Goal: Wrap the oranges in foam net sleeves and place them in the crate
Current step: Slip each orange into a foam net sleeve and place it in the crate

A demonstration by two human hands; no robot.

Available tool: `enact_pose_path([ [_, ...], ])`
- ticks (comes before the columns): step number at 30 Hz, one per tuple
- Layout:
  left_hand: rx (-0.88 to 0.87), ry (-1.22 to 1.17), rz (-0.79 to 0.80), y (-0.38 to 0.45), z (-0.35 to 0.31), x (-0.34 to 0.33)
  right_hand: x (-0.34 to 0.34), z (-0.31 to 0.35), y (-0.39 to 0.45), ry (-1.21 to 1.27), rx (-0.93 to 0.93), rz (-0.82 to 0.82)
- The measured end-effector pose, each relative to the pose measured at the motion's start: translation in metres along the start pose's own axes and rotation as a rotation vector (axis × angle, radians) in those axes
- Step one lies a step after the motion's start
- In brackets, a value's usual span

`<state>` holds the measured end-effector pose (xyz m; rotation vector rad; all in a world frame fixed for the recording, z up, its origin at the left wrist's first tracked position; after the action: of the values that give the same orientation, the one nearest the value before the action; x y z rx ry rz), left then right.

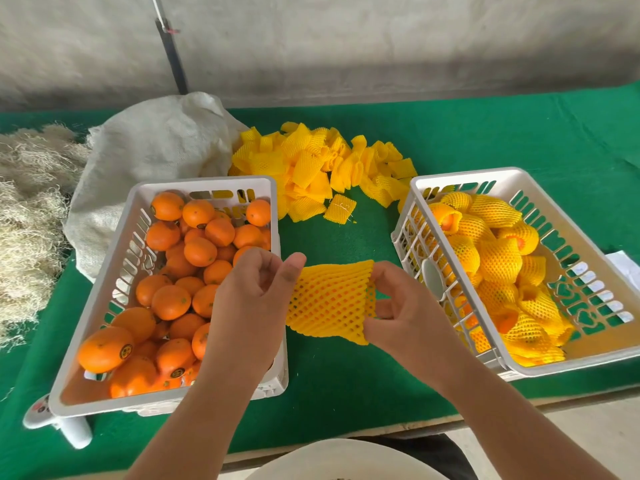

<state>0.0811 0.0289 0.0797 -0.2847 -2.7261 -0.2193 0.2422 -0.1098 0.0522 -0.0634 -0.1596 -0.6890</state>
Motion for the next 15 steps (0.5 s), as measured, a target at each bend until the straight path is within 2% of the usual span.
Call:
enact_pose_path([
  [2,-0.039,0.017,0.120,0.001,0.000,-0.005,0.002,-0.007,0.002,0.109,-0.083,-0.006],
  [5,-0.202,0.129,0.372,-0.005,-0.006,-0.016,0.004,-0.018,0.004,0.281,-0.230,-0.011],
  [7,-0.305,0.155,0.479,-0.010,-0.009,-0.024,0.003,-0.023,0.004,0.349,-0.290,-0.009],
  [9,-0.307,0.113,0.513,-0.012,-0.007,-0.029,-0.001,-0.025,0.003,0.387,-0.325,0.018],
  [15,-0.042,-0.134,0.436,-0.004,0.002,-0.030,0.004,-0.025,0.007,0.405,-0.355,0.130],
])
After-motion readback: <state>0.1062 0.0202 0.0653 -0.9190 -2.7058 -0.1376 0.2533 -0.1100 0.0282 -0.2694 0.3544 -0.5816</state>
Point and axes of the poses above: each hand's wrist, its own y-axis towards the middle knuckle, its own x-axis out of the back of the hand, z = x × y, the point moved 7 cm from there along y, towards the middle knuckle, and after that the axes turned 15 degrees about -z, right-handed, at the moved point
